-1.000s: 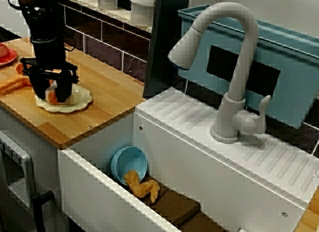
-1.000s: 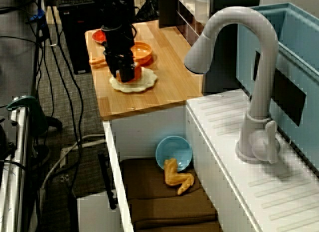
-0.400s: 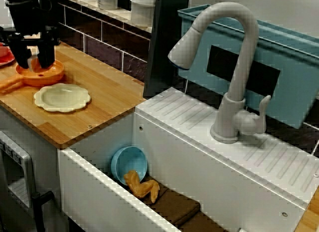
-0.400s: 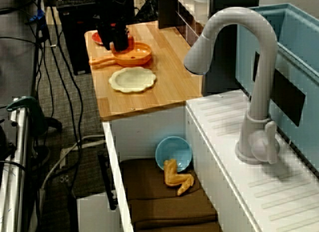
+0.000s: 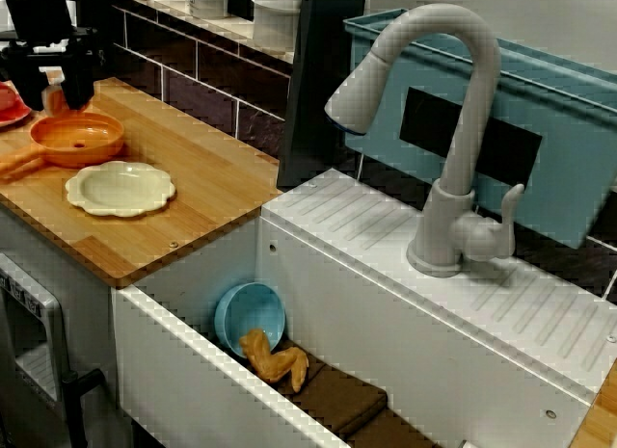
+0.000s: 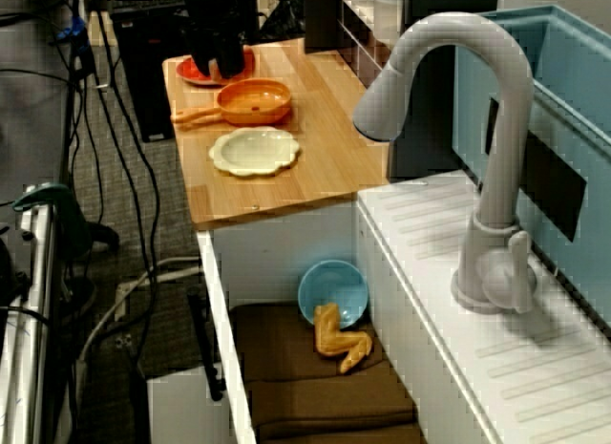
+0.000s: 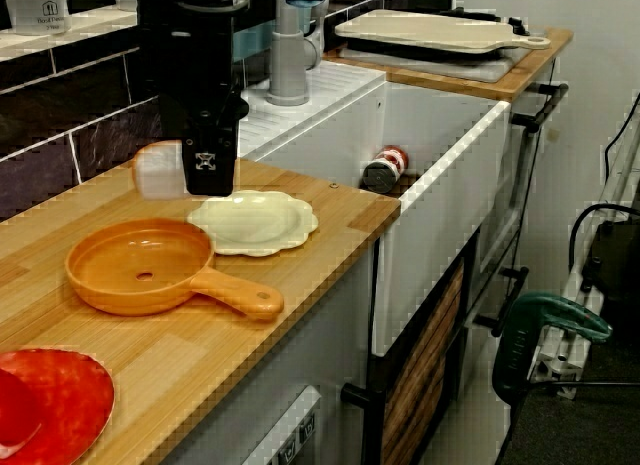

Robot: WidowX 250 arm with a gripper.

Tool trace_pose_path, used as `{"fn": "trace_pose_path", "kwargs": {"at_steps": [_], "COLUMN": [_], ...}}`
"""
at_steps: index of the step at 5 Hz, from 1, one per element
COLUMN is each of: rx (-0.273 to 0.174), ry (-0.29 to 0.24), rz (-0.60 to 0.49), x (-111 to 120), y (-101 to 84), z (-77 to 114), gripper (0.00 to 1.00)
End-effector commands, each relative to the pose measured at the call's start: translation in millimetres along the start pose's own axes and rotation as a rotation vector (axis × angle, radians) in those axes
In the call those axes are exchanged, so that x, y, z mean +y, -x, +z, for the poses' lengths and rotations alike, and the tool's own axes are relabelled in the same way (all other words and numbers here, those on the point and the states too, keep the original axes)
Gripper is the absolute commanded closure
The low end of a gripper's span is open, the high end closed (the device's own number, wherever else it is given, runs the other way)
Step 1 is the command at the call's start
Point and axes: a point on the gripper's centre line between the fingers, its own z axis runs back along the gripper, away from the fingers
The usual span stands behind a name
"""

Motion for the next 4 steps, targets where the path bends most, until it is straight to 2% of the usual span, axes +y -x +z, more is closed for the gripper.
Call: {"fn": "trace_pose_path", "kwargs": {"at_steps": [1, 2, 3, 4], "rx": [-0.185, -0.212, -0.227, -0.198], "ry": [-0.093, -0.1, -0.098, -0.078], "rz": [0.018, 0.06, 0.058, 0.048], "x": [20.4, 33.7, 42.2, 39.2], "y": [-29.7, -37.0, -37.0, -34.0], "z": [7.9, 7.8, 4.3, 2.5], "gripper": [1.0, 1.0, 1.0, 1.0]}}
